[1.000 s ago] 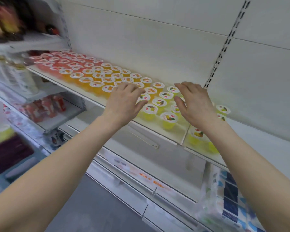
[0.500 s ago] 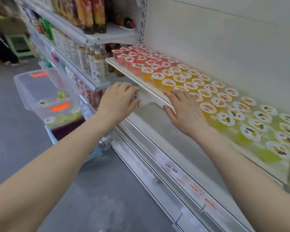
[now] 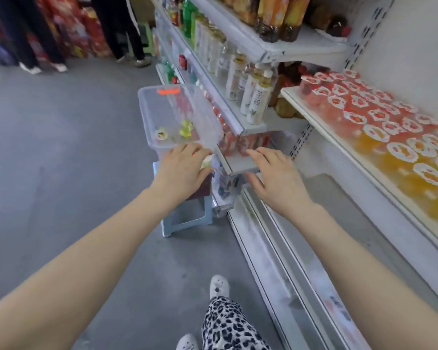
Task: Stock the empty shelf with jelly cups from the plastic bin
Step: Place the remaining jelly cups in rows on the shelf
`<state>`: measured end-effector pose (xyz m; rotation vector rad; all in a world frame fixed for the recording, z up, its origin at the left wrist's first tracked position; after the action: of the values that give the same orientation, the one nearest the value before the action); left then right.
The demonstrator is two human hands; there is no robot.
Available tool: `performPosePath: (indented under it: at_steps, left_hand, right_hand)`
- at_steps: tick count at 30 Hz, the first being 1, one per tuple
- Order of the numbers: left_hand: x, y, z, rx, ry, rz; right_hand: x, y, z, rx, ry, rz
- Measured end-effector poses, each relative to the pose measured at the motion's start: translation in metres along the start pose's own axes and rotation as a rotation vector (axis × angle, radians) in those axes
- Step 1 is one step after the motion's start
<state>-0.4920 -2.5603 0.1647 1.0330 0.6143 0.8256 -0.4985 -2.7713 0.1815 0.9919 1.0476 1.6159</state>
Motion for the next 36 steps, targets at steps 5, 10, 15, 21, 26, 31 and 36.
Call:
performPosePath:
  at_steps: [5, 10, 15, 21, 26, 31, 36]
  left_hand:
    - [0.081, -0.017, 0.000, 0.033, 0.148, 0.020]
    - [0.162, -0.043, 0.029, 0.058, 0.273, -0.007]
    - [0.230, -0.079, 0.072, 0.134, 0.359, -0.080]
    - [0.301, -0.130, 0.109, 0.229, 0.456, -0.163]
    - [0.351, -0.174, 0.136, 0.327, 0.488, -0.230]
    - [0.395, -0.222, 0.171, 0.476, 0.451, -0.285]
    - [0.425, -0.277, 0.183, 0.667, 0.449, -0.325]
  right_hand:
    - [0.030, -0.053, 0.073, 0.040, 0.067, 0.041]
    - [0.047, -0.115, 0.161, 0.149, 0.134, 0.077]
    - [0.060, -0.171, 0.248, 0.241, 0.206, 0.105]
    - [0.071, -0.246, 0.328, 0.450, 0.198, 0.064]
    - [0.071, -0.307, 0.360, 0.596, 0.091, 0.007]
    - [0.076, -0.365, 0.399, 0.742, -0.057, -0.078]
    - [0.083, -0.425, 0.421, 0.822, -0.010, -0.103]
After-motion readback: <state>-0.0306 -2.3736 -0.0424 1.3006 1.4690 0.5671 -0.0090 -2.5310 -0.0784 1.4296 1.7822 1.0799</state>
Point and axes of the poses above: each hand's wrist, its own z-axis towards the middle knuckle, its own y-axis out of the back of the hand, x = y × z, the point moved 4 cm from there along z, towards the middle knuckle, and after that the axes turned 14 degrees about -y, right-handed, at the moved point
